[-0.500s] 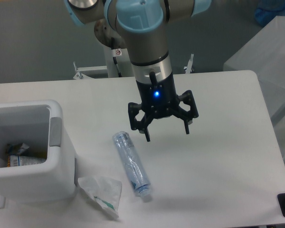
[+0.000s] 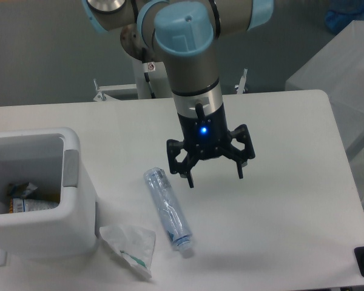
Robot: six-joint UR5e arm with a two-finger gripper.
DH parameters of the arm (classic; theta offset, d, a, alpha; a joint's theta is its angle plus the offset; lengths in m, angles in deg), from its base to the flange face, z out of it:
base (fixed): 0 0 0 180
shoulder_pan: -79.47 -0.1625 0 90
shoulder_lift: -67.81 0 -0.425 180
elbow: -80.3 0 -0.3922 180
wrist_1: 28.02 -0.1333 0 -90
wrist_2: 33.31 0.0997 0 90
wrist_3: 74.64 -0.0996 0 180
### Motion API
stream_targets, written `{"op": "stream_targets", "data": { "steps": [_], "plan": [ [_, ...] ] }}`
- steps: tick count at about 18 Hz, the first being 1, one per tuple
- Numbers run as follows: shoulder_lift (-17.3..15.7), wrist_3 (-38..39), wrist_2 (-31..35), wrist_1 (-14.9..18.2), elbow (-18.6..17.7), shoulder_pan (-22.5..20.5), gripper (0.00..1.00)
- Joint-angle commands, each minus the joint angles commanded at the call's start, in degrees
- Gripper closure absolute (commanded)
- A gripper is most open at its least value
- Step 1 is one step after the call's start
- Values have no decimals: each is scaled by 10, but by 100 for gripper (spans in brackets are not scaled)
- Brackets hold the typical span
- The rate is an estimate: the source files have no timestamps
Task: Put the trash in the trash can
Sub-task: 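Lower the open gripper toward the clear plastic bottle on the table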
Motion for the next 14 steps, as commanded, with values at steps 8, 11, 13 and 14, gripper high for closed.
{"op": "stream_targets", "data": {
  "steps": [8,11,13,14],
  "plan": [
    [69,33,-17,-42,-7,6,0],
    [94,47,-81,-42,-7,8,0],
    [113,67,-101,-42,-6,8,0],
    [124,77,-103,-42,-7,8,0]
  ]
}}
